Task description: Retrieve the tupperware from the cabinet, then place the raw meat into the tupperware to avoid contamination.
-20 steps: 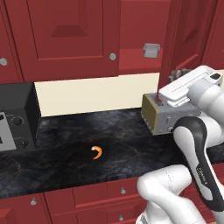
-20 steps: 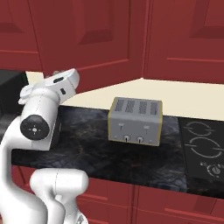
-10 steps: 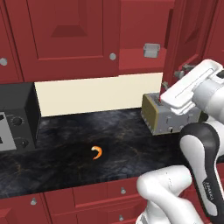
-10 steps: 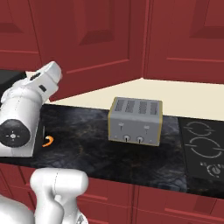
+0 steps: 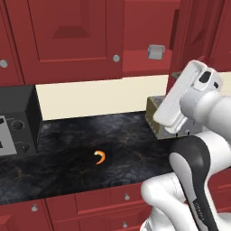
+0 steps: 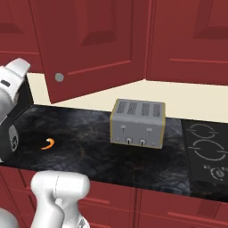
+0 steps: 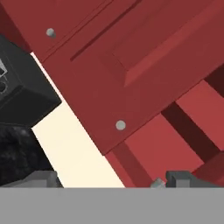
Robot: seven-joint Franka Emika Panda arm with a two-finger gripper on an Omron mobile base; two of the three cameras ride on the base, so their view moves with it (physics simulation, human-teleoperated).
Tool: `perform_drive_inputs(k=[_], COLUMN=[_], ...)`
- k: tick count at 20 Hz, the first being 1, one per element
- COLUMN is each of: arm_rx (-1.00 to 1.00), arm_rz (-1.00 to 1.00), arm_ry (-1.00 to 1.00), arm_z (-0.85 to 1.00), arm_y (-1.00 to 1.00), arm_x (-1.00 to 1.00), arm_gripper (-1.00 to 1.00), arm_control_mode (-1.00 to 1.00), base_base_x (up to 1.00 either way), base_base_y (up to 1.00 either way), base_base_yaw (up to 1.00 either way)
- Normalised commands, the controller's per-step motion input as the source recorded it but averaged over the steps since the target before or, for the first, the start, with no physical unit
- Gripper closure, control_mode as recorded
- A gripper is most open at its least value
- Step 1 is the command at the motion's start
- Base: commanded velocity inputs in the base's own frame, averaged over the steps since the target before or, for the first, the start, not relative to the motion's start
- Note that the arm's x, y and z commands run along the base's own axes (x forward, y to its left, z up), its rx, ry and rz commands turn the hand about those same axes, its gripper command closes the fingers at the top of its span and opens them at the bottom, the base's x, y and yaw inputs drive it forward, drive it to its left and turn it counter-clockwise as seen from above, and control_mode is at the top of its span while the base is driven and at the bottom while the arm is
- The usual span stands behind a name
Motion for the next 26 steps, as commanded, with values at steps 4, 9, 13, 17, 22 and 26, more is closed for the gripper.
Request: perform_drive_inputs(k=[4, 9, 13, 17, 22, 26], arm_rx=[-0.36, -0.33, -0.26, -0.12, -0.09, -0.08], arm_rz=[-0.08, -0.09, -0.11, -0.26, -0.33, -0.22], arm_ry=[0.02, 0.04, 0.04, 0.01, -0.02, -0.01], arm_z=[-0.23, -0.16, -0.02, 0.00, 0.00, 0.00], arm_y=[0.32, 0.29, 0.25, 0.03, 0.00, -0.09], arm_x=[0.00, 0.01, 0.05, 0.09, 0.16, 0.13], arm_gripper=[-1.00, -1.00, -1.00, -1.00, -1.00, -1.00], arm_control_mode=[-1.00, -1.00, -1.00, -1.00, -1.00, -1.00], base_base_x=[0.00, 0.00, 0.00, 0.00, 0.00, 0.00], base_base_y=[0.00, 0.00, 0.00, 0.00, 0.00, 0.00], base_base_yaw=[0.00, 0.00, 0.00, 0.00, 0.00, 0.00])
